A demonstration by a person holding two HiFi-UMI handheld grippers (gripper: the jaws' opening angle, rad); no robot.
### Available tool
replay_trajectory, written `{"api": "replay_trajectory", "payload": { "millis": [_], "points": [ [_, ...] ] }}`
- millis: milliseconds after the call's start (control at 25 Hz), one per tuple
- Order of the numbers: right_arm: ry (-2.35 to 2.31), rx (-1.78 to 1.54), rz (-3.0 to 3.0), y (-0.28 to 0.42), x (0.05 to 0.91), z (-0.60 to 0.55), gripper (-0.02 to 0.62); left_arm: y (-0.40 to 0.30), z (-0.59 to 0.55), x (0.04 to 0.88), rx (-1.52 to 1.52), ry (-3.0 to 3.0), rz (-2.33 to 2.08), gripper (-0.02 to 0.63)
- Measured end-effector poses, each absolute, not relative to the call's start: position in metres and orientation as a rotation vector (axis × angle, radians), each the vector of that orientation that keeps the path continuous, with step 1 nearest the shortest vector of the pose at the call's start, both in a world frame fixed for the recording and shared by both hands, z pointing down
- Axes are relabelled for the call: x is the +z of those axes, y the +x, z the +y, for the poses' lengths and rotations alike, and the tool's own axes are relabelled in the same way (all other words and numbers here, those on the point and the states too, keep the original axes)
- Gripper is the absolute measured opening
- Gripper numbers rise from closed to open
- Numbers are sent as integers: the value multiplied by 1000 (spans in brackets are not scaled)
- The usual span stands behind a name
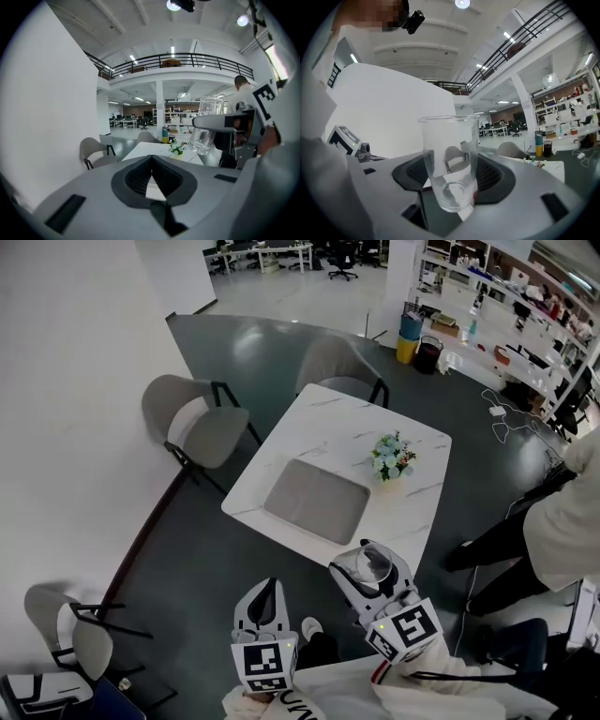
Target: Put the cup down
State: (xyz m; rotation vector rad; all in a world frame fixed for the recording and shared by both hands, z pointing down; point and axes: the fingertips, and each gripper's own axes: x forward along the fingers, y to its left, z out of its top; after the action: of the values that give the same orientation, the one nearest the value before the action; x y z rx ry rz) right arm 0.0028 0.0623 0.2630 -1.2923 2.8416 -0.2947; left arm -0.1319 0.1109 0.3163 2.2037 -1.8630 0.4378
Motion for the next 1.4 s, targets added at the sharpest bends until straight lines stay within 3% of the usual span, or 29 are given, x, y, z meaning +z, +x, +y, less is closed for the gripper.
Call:
{"api": "replay_trajectory", "payload": {
  "millis": [440,1400],
  "points": [
    [-1410,-313,2810,-30,266,31,280,-170,68,317,422,2264,-1782,9],
    [-1311,-326,2841,-4,266,-46,279,-134,-4,322,458,2214,-1817,9]
  ]
}}
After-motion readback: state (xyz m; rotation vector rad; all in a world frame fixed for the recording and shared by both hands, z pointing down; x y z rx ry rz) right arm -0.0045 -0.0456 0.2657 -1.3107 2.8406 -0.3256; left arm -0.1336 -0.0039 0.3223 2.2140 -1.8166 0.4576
